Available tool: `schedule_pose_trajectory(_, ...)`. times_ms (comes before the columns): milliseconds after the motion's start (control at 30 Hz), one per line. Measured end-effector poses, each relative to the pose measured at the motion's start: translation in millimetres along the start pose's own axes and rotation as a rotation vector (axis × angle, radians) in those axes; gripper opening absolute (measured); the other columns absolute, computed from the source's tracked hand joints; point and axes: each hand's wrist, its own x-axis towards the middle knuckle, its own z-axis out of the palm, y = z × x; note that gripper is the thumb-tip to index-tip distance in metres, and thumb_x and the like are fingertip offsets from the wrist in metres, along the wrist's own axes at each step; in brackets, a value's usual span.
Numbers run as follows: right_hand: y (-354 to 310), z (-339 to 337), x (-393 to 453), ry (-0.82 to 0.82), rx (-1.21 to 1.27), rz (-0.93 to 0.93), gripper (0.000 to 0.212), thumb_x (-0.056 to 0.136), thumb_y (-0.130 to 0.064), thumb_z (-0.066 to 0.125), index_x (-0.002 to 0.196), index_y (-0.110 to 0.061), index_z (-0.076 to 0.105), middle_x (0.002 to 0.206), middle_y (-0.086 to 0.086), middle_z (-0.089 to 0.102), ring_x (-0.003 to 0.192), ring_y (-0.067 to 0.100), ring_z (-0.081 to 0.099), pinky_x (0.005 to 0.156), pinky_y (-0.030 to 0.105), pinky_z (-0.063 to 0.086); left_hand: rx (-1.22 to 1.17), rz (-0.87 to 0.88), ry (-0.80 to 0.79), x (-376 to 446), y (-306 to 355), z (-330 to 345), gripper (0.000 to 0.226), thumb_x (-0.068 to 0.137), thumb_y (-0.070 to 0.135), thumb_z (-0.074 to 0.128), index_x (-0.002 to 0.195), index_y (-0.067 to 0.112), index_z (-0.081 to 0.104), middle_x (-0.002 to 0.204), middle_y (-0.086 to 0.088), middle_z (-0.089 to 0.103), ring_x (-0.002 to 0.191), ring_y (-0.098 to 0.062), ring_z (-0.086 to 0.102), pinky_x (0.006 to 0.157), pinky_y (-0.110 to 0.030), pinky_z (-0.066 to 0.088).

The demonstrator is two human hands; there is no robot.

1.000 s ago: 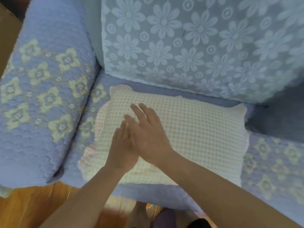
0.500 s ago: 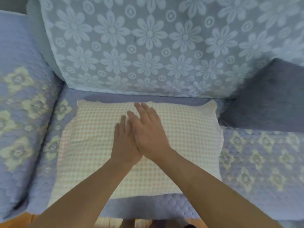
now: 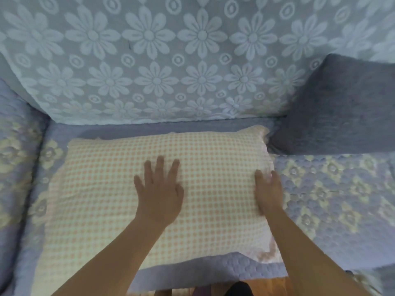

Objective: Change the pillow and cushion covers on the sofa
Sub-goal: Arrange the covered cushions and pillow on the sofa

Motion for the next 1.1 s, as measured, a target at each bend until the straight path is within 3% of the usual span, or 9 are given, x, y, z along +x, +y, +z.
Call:
schedule_pose_trajectory(67, 12, -16, -4, -0.314, 0.333, 0.319, 0.079, 0.086, -0.073, 0.054, 0.146, -0.022, 0.047, 0.138, 0.004, 0.06, 0.123, 0.027, 0.058, 0.1, 0.045, 0.049, 0.004, -0.02, -0.035, -2, -9, 14, 0.06, 0.103, 0.057, 0.005, 0.156, 0.044, -0.019, 0.167, -0.001, -0.025, 0.153, -0.038, -0.018, 0.118, -0.069, 0.005)
schedule_pose_trajectory(167, -7, -28, -29, -0.494, 0.43, 0.188, 0.091, 0.068, -0.065, 0.081, 0.144, -0.029, 0.047, 0.127, -0.004, 0.068, 0.111, 0.02, 0.068, 0.093, 0.048, 0.056, 0.066, -0.11, -0.147, -5, -33, 33, 0.061, 0.098, 0.06, -0.007, 0.144, 0.041, -0.042, 0.154, 0.001, -0.049, 0.146, -0.038, -0.036, 0.118, -0.07, -0.002)
schedule_pose_trajectory(333, -55, -27, -93, -0.269, -0.069, -0.349, 0.039, 0.091, -0.043, 0.067, 0.127, -0.036, 0.054, 0.112, -0.019, 0.06, 0.102, 0.01, 0.058, 0.089, 0.031, 0.047, 0.082, -0.239, -0.199, 1, -45, 41, 0.063, 0.1, 0.055, -0.006, 0.15, 0.033, -0.037, 0.15, -0.007, -0.053, 0.14, -0.045, -0.042, 0.113, -0.075, -0.002)
schedule_pose_trajectory(533, 23, -69, 8, 0.079, -0.713, 0.024, 0.027, 0.099, -0.035, 0.051, 0.109, -0.011, 0.058, 0.096, 0.017, 0.063, 0.087, 0.037, 0.061, 0.08, 0.047, 0.055, 0.068, 0.085, -0.157, -22, -6, 41, 0.068, 0.098, 0.072, 0.001, 0.146, 0.045, -0.037, 0.156, 0.001, -0.046, 0.144, -0.035, -0.041, 0.119, -0.065, -0.012)
schedule_pose_trajectory(633, 16, -55, 16, 0.173, -0.734, -0.049, 0.038, 0.091, -0.008, 0.053, 0.129, -0.007, 0.049, 0.13, 0.021, 0.049, 0.117, 0.041, 0.048, 0.098, 0.049, 0.046, 0.074, 0.075, -0.138, -29, -3, 58, 0.07, 0.097, 0.073, 0.005, 0.151, 0.044, -0.029, 0.162, -0.002, -0.037, 0.146, -0.036, -0.037, 0.119, -0.066, -0.01)
schedule_pose_trajectory(700, -2, -27, -22, 0.32, -0.661, -0.389, 0.057, 0.091, -0.011, 0.052, 0.147, -0.014, 0.038, 0.148, 0.016, 0.034, 0.134, 0.038, 0.033, 0.108, 0.051, 0.034, 0.101, 0.055, -0.106, -23, -6, 62, 0.071, 0.097, 0.073, 0.005, 0.153, 0.043, -0.025, 0.164, -0.003, -0.033, 0.148, -0.037, -0.034, 0.118, -0.067, -0.007)
schedule_pose_trajectory(833, 3, 24, -83, 0.084, -0.822, -0.915, 0.056, 0.103, -0.035, 0.038, 0.157, -0.024, 0.025, 0.164, 0.012, 0.015, 0.153, 0.034, 0.009, 0.123, 0.053, 0.009, 0.108, 0.049, -0.04, -22, -1, 55, 0.071, 0.099, 0.072, 0.011, 0.158, 0.041, -0.016, 0.167, -0.006, -0.022, 0.151, -0.039, -0.025, 0.117, -0.071, -0.001)
schedule_pose_trajectory(967, 74, 28, -3, 0.012, -1.029, -0.663, 0.066, 0.104, -0.053, 0.01, 0.161, -0.021, 0.005, 0.167, 0.006, -0.015, 0.153, 0.027, -0.015, 0.124, 0.054, 0.004, 0.144, 0.163, -0.003, -44, -7, 71, 0.068, 0.1, 0.064, 0.028, 0.161, 0.038, 0.012, 0.17, -0.011, -0.002, 0.155, -0.041, -0.008, 0.116, -0.073, 0.007)
schedule_pose_trajectory(1100, 50, 53, 54, 0.017, -0.986, -0.618, 0.067, 0.102, -0.05, 0.014, 0.16, -0.018, 0.004, 0.168, 0.007, -0.005, 0.155, 0.026, -0.006, 0.124, 0.05, 0.006, 0.139, 0.121, 0.049, -32, 21, 69, 0.068, 0.099, 0.054, 0.039, 0.16, 0.035, 0.018, 0.169, -0.014, 0.006, 0.155, -0.041, -0.002, 0.116, -0.074, 0.006)
